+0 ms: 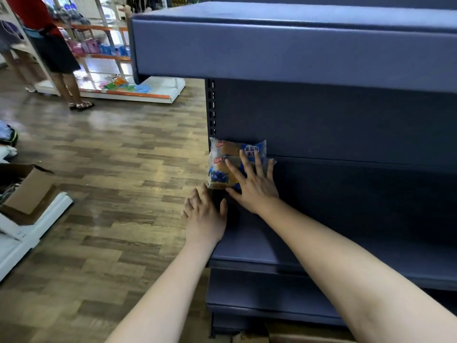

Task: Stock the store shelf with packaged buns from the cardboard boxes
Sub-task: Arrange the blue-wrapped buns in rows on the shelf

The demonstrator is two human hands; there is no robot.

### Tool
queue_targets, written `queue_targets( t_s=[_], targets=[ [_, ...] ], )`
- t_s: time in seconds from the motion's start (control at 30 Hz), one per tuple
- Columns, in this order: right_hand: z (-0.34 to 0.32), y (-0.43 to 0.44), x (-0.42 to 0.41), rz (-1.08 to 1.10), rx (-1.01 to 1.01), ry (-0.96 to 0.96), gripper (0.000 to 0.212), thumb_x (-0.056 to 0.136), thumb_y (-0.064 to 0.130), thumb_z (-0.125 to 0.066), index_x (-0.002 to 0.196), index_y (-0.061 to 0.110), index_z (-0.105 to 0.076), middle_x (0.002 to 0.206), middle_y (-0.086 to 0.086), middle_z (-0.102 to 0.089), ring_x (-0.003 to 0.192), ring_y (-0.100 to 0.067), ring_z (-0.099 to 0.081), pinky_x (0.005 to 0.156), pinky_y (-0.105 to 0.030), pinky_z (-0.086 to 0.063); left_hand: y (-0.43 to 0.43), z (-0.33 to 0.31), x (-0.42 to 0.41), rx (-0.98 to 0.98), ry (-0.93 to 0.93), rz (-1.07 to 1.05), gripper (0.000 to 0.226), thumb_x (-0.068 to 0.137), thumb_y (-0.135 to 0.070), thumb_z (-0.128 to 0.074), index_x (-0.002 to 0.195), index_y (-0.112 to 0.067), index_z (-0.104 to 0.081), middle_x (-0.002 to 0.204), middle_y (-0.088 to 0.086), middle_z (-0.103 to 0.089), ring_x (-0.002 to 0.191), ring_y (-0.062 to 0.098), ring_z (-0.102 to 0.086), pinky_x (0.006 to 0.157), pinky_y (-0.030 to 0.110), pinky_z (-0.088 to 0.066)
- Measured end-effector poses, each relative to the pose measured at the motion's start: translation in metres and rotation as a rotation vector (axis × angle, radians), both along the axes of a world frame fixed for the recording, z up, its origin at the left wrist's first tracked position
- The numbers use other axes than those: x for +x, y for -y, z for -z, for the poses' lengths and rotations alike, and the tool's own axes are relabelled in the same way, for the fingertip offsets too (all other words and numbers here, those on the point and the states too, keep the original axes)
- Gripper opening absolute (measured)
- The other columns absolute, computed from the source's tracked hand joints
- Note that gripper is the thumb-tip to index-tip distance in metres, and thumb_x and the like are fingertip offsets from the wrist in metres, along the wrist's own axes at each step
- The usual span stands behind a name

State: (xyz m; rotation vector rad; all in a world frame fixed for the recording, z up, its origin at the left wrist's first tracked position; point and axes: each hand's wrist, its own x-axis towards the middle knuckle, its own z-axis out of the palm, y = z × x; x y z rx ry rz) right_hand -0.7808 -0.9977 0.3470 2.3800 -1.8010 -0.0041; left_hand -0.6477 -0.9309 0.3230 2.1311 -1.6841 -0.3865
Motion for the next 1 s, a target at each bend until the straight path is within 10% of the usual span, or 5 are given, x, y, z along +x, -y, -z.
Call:
queue_targets(
  t_s=[0.5,1.0],
  targets=[
    [-0.009,-0.061,-0.048,0.023,0.042,0.129,0.061,0.098,0.053,-0.027,0.151,0.033,-0.005,0.159,0.002,0.012,0.145,-0.024,0.016,0.112,-0.060,0.012,-0.008,-0.006,-0.001,-0.091,0.091,0.025,0.065,0.094,-0.041,-0.049,0.147,-0.009,-0.029,0.151,0.021,-0.029,0.136,0.042,-0.029,0.108,0.052,-0.026],
    [-0.021,-0.198,-0.221,0.370,-0.025,0.150,0.051,0.098,0.045,-0.035,0.144,0.025,-0.037,0.158,-0.004,-0.018,0.144,-0.033,-0.013,0.111,-0.061,-0.008,-0.092,-0.026,-0.177,-0.348,0.276,0.674,0.049,0.083,-0.040,-0.038,0.111,-0.010,-0.064,0.108,0.013,-0.068,0.090,0.036,-0.064,0.085,0.050,-0.049]
  ],
)
